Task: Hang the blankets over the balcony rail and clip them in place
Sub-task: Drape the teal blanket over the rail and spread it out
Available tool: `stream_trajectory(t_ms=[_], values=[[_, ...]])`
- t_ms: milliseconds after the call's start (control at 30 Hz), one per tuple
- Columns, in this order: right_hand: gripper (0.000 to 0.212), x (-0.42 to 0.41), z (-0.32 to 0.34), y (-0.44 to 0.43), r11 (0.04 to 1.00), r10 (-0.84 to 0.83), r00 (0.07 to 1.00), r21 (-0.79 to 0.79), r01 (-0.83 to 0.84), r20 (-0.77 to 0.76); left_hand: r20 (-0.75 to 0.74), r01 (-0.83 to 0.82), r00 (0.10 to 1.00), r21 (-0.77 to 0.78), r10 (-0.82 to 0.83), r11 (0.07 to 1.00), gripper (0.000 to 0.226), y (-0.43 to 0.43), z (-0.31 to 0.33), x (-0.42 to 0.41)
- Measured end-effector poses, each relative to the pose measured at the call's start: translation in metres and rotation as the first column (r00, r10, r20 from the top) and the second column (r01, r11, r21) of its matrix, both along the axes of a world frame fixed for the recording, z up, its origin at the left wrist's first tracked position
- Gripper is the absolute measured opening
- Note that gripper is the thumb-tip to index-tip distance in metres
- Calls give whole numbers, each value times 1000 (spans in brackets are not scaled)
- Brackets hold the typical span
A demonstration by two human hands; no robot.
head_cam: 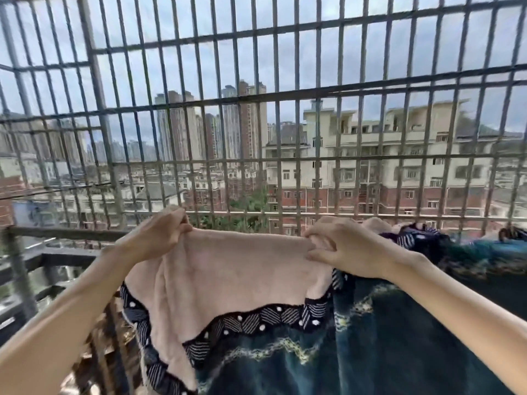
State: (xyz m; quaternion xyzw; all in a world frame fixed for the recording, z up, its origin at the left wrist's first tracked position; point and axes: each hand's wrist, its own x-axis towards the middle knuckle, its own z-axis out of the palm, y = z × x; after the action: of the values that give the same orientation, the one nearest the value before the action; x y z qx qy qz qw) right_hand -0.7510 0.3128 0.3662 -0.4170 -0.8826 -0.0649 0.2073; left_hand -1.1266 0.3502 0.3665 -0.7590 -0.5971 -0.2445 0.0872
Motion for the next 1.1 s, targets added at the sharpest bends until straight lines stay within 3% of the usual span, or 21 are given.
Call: stream_trajectory(t_ms=[133, 200, 300, 433, 500, 567, 667, 800, 1100], values=[[70, -6, -14, -6, 999, -46, 992, -17, 44, -122, -17, -107, 994, -26, 107, 994, 18, 16, 0, -51], [74, -2, -19, -10, 997, -80, 986, -15, 78, -148, -43, -166, 985, -24, 165, 986, 18, 22, -1, -70], [53, 19, -22, -17, 994, -108, 985, 16, 111, -136, -84, -269, 960, -5, 267, 963, 19, 26, 2, -80], [32, 50, -20, -17, 990, -120, 973, 45, 131, -199, -30, -335, 940, 110, 340, 936, 17, 26, -4, -76], [28, 57, -22, -17, 991, -105, 962, 59, 124, -254, -88, -247, 959, 211, 270, 946, 17, 16, -13, -47], [23, 58, -26, -16, 991, -88, 950, 66, 112, -300, -101, -29, 993, 233, 54, 972, 5, -1, -21, 6], [14, 55, -25, -14, 986, -87, 928, 102, 132, -361, -78, 206, 978, 197, -194, 959, 25, -22, -33, 74], [8, 51, -23, -13, 984, -78, 900, 113, 139, -428, 77, 201, 972, 231, -224, 952, 32, -31, -34, 73], [10, 31, -24, -3, 972, -117, 899, 138, 191, -421, 88, 274, 944, 322, -317, 906, 17, -17, -17, 53]])
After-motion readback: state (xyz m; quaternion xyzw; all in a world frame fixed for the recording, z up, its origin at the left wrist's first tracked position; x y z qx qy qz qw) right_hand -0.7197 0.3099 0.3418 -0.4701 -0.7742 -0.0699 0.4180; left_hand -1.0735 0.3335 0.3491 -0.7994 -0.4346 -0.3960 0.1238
